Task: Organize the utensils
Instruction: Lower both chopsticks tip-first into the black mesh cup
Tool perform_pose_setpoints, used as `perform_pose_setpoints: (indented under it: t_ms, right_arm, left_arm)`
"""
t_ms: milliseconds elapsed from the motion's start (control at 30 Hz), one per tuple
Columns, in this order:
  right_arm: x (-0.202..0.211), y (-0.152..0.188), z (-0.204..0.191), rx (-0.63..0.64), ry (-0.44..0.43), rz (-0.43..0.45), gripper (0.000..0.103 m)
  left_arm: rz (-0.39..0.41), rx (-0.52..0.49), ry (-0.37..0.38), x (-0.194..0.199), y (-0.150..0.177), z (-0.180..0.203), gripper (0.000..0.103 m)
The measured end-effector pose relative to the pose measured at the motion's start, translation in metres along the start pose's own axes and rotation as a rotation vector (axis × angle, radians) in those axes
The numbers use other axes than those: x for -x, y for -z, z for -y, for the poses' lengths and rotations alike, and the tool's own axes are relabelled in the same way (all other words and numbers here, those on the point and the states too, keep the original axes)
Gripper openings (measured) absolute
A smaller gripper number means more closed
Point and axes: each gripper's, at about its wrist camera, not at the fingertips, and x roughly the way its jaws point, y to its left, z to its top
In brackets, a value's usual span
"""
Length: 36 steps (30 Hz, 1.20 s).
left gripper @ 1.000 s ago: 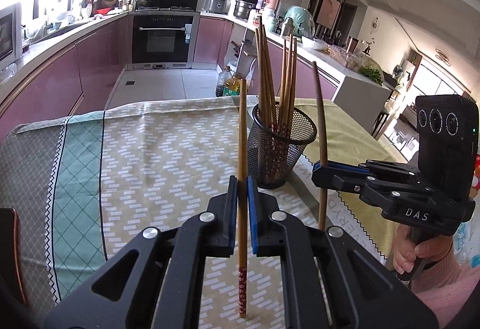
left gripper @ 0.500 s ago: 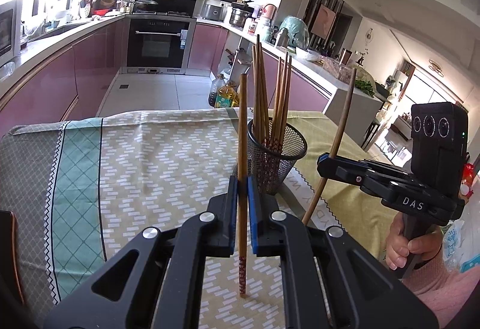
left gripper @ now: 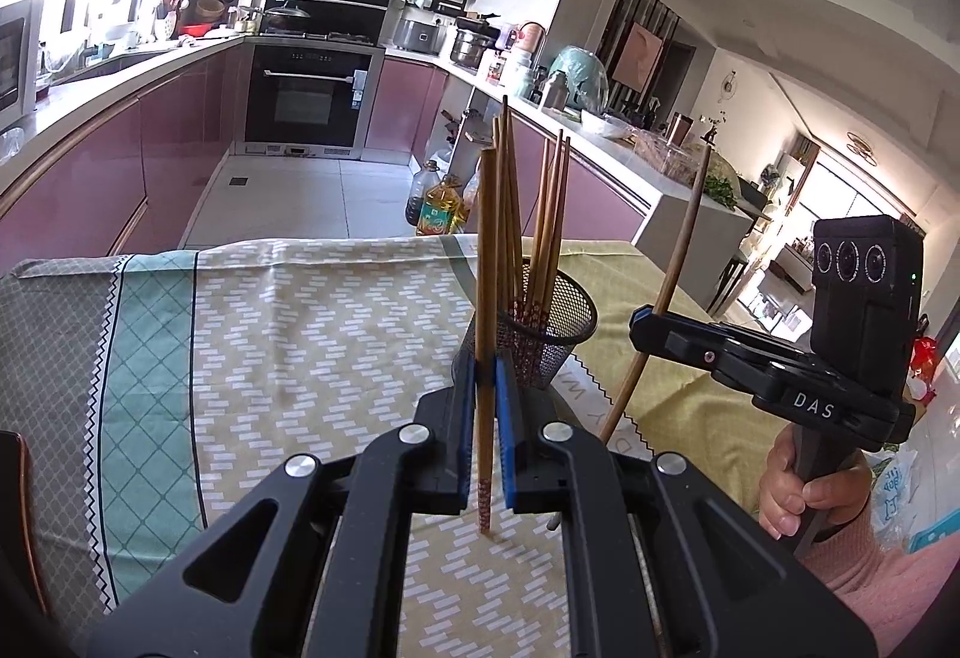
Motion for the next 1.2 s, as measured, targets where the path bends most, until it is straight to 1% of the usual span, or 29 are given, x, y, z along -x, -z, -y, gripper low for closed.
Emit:
perform_pose_setpoints:
  t_ms: [667,1200]
  right_arm:
    - [0.010,-0.008,0.004,0.012,0.026,0.040,0.006]
    - [0.015,-0.017,0.008,0.019,0.034,0.059,0.006]
  left_arm:
    - [0.036,-0.025,0.018,0.005,-0.009,0.007,0.007]
    - [0.055,-0.056,0.030,0.006,-0.020,0.020,0.007]
